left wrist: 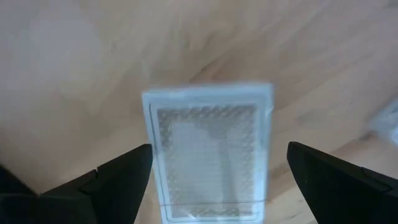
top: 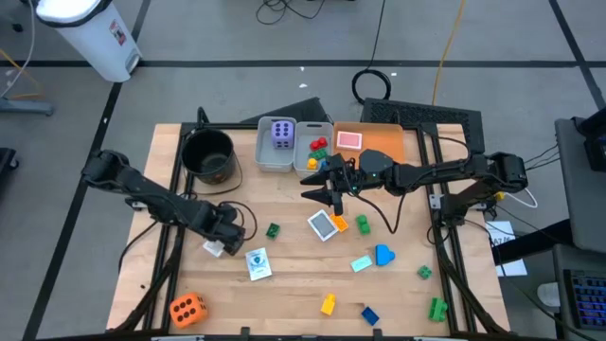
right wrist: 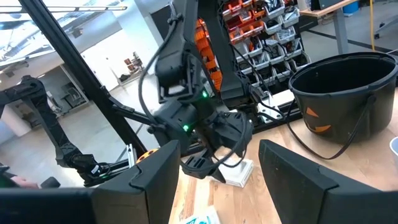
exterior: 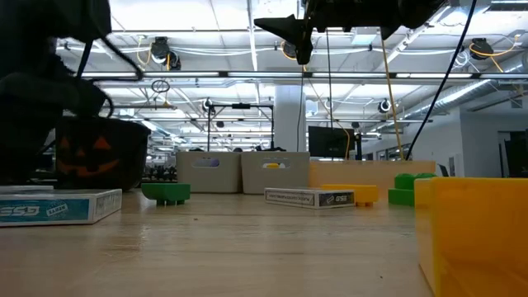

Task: Pick & Place Toys
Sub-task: Put the brown playing card into the orange bin

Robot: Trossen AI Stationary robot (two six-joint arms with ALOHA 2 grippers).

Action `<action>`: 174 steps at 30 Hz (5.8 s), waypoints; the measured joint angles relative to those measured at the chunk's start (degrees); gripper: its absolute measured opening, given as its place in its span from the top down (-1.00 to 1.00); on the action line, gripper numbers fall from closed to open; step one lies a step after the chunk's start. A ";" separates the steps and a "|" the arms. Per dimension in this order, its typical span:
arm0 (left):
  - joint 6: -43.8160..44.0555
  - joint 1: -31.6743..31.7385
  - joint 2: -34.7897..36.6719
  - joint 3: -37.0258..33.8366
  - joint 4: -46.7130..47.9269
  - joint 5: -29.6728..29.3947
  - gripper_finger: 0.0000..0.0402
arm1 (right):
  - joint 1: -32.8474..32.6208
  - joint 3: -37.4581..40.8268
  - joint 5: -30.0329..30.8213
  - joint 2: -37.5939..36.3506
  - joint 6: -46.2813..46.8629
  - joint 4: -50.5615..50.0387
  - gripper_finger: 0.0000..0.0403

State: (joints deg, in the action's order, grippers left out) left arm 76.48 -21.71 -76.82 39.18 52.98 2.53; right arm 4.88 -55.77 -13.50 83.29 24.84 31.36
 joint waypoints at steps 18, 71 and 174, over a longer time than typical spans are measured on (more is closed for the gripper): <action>0.47 -0.59 -0.04 -2.40 -5.27 1.50 -0.89 | -0.11 0.00 -0.07 0.00 0.02 -0.40 -0.04; 3.53 -0.59 -0.02 -6.23 -10.06 5.43 -0.88 | -0.11 0.00 -0.10 0.00 0.00 -0.40 -0.04; -35.88 15.47 -3.35 27.97 -5.15 1.87 -0.77 | 0.16 -0.02 -1.42 -6.03 -16.59 -11.16 -0.04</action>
State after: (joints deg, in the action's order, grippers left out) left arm 40.60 -6.25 -80.16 67.16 47.83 4.40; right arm 5.04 -55.79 -14.92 77.25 8.25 20.20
